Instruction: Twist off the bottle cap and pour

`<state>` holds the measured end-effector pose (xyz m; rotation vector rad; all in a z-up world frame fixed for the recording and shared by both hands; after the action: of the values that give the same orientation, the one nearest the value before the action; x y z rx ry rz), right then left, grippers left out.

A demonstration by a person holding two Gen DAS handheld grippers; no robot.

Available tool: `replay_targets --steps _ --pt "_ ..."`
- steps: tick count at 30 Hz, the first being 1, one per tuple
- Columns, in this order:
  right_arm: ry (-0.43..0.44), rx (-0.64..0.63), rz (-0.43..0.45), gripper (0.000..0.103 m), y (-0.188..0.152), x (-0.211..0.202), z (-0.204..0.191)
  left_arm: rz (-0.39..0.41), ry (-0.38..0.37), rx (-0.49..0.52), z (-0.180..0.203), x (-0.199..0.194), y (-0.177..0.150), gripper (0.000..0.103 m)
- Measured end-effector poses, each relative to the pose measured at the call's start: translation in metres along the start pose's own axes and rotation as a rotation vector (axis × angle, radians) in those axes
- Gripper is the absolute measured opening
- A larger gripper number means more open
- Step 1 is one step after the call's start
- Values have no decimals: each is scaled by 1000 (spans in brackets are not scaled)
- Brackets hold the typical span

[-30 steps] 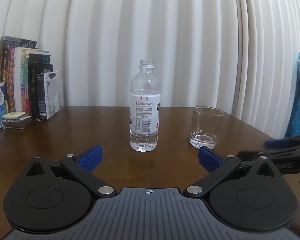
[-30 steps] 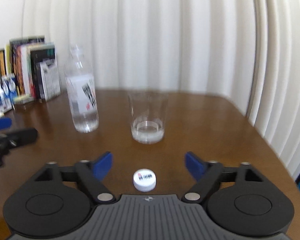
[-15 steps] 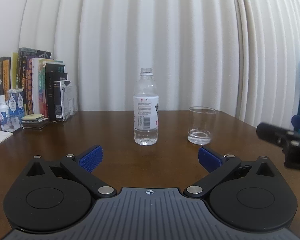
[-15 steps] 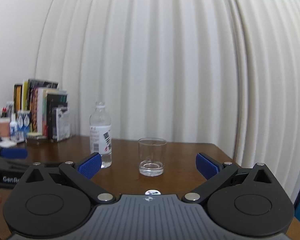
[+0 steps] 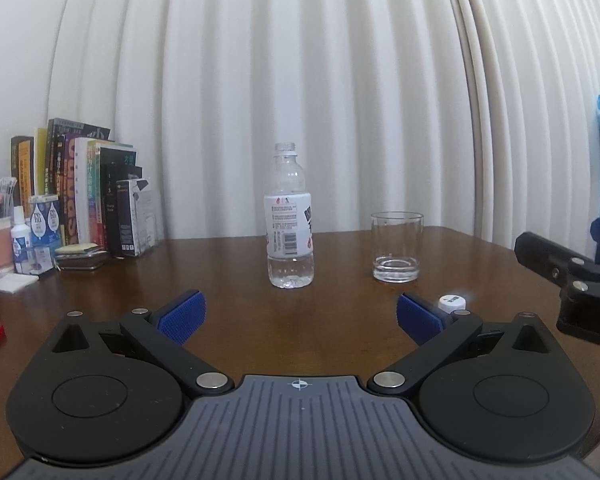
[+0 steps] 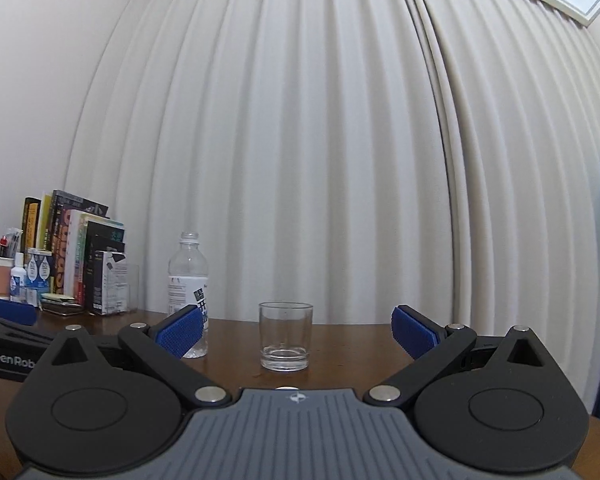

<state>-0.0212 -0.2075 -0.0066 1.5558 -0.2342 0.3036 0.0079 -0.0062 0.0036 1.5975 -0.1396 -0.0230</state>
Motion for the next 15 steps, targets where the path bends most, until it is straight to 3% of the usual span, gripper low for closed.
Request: replay_targets --steps 7,15 --pt "13 5 -19 103 -1 1 0 -14 -11 -25 -2 5 -5 103" --pt "-2 38 -40 103 -7 0 5 15 30 -6 -1 3 -5 103"
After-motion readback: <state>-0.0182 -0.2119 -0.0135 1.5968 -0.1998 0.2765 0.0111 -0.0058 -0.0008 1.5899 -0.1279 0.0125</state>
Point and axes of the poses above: each gripper's, at about its wrist camera, not at the fingertips, and x roughly the way its jaws point, z to its right, y to its top, the point moved 1 cm from there along x, roughly the way its jaws point, and after that the axes turned 14 degrees about z, right-handed, at the moved point
